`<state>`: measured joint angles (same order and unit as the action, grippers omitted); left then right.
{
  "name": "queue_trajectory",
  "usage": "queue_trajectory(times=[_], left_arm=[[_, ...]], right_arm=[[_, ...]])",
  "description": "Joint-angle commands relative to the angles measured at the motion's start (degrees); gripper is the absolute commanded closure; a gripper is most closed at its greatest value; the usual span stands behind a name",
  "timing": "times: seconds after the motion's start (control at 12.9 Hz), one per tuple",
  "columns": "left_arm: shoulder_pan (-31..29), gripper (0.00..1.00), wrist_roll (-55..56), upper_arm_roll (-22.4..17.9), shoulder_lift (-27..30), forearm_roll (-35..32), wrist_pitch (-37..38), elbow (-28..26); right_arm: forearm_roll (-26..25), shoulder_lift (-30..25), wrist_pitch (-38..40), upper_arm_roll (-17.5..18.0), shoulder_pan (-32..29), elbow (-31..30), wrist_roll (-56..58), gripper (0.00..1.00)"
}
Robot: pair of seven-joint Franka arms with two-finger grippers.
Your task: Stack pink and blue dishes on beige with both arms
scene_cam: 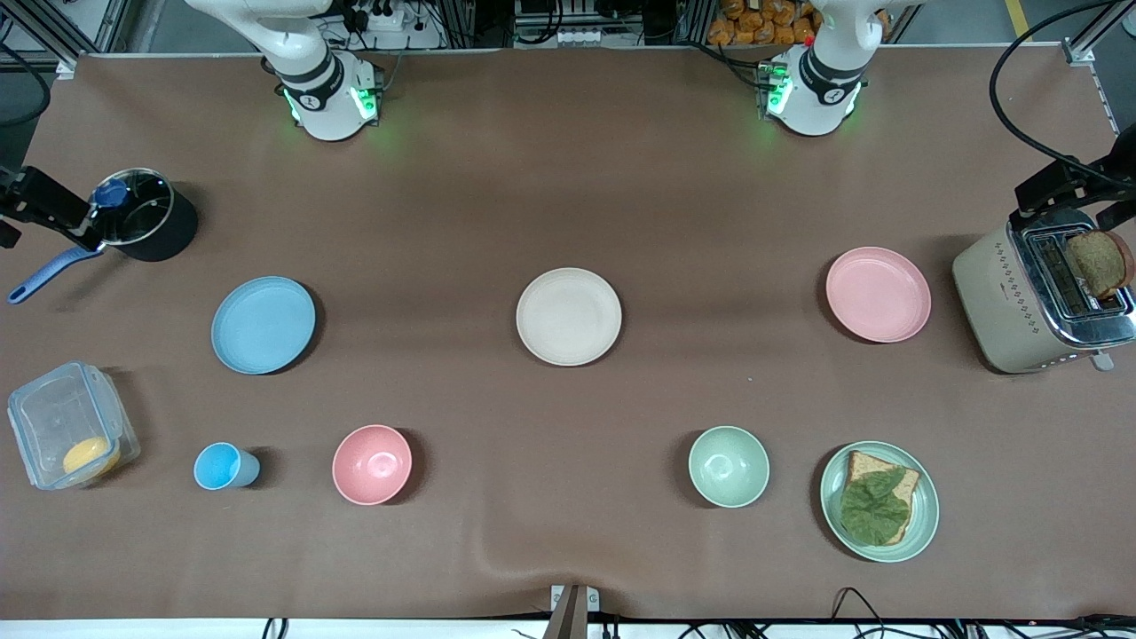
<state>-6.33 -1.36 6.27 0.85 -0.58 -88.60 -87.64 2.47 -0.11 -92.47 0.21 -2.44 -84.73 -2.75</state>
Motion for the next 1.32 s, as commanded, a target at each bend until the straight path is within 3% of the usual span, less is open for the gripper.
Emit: queue_trajectory(times=[0.0,0.62,0.85,1.24], left_arm=[[-0.2,0.00,-0.9,0.3,0.9,0.1,1.1,-0.2],[-1.9,0.00,-2.0,-0.2,-3.8,0.8,1.2,-3.1],[-2.1,0.00,-1.9,-0.1,-3.5,1.1,-4.6,-10.3],[-5.2,0.00,-2.2,0.1,-3.4,0.8,-19.2,-24.1]], right_arm=[[-0.2,0.2,0.4,0.8,-0.5,0.3,-0.2,0.00],[0.5,7.1,1.9,1.2,1.8,-0.5,5.1,0.00],[3.1,15.4,10.7,1.6,5.8,-0.4,11.8,0.00],[3.3,22.7,11.0,1.6,4.7,-2.7,12.6,0.00]])
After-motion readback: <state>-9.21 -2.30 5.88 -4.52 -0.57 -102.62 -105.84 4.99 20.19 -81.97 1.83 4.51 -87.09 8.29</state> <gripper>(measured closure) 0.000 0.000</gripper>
